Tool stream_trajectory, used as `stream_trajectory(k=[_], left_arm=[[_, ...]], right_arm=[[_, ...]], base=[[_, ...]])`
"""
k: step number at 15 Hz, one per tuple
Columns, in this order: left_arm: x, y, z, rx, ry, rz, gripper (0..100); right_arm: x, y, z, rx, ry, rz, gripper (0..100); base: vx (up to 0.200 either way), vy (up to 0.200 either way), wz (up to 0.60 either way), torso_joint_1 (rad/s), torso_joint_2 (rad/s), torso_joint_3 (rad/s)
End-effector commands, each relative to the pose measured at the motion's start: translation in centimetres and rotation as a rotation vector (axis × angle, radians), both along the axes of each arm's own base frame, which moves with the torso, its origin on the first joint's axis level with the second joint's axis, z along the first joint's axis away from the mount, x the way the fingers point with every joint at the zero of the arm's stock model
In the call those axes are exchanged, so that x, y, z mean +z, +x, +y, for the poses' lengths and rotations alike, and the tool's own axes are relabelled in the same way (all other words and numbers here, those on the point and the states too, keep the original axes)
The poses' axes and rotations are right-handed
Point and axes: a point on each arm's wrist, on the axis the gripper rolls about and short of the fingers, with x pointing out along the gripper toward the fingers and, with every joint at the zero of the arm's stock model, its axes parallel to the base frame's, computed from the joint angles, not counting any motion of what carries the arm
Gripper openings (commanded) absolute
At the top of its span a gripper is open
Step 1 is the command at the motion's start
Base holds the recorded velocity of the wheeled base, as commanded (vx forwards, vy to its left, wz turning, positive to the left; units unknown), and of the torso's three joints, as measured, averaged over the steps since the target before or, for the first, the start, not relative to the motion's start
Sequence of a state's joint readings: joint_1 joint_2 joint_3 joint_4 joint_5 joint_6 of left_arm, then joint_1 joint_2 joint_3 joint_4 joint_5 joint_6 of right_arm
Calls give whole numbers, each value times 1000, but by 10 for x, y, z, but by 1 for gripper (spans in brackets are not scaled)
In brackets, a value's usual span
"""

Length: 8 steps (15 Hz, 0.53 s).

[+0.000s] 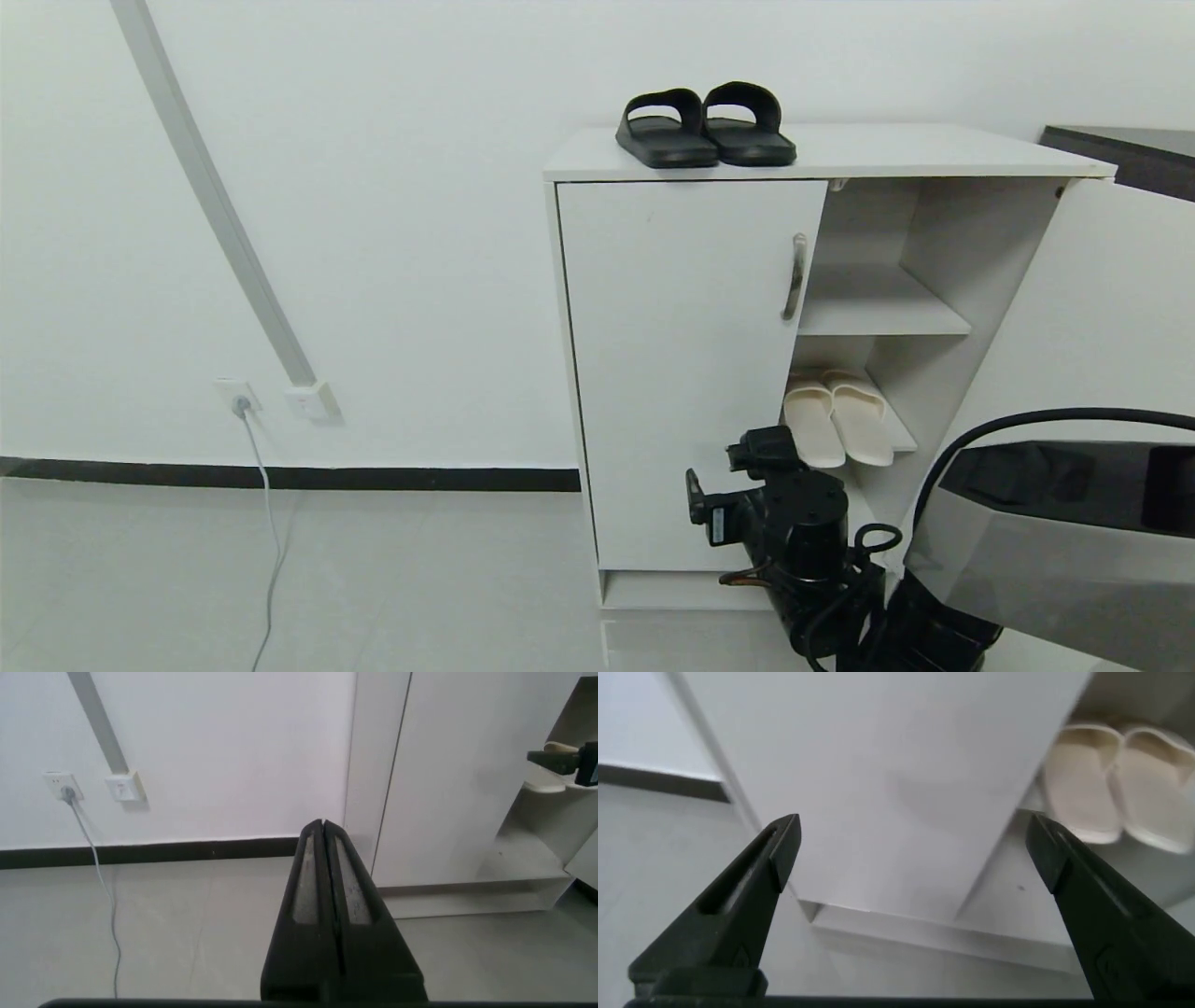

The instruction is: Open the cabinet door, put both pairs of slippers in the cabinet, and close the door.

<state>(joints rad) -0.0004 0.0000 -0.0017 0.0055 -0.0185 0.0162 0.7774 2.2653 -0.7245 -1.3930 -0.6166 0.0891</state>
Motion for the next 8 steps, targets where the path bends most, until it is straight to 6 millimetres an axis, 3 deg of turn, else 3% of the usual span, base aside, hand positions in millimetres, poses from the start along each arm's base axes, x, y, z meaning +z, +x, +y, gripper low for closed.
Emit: stream_trajectory(k=[1,8], left_arm=[[0,0,0,-1,-1,2,0],[0,0,0,-1,-5,2,0]], right_arm=[[-1,-1,-1,2,-5,5,100],[-3,-1,-6,15,-6,10,100]], base=[[0,0,0,0,0,0],[0,0,0,0,0,0]])
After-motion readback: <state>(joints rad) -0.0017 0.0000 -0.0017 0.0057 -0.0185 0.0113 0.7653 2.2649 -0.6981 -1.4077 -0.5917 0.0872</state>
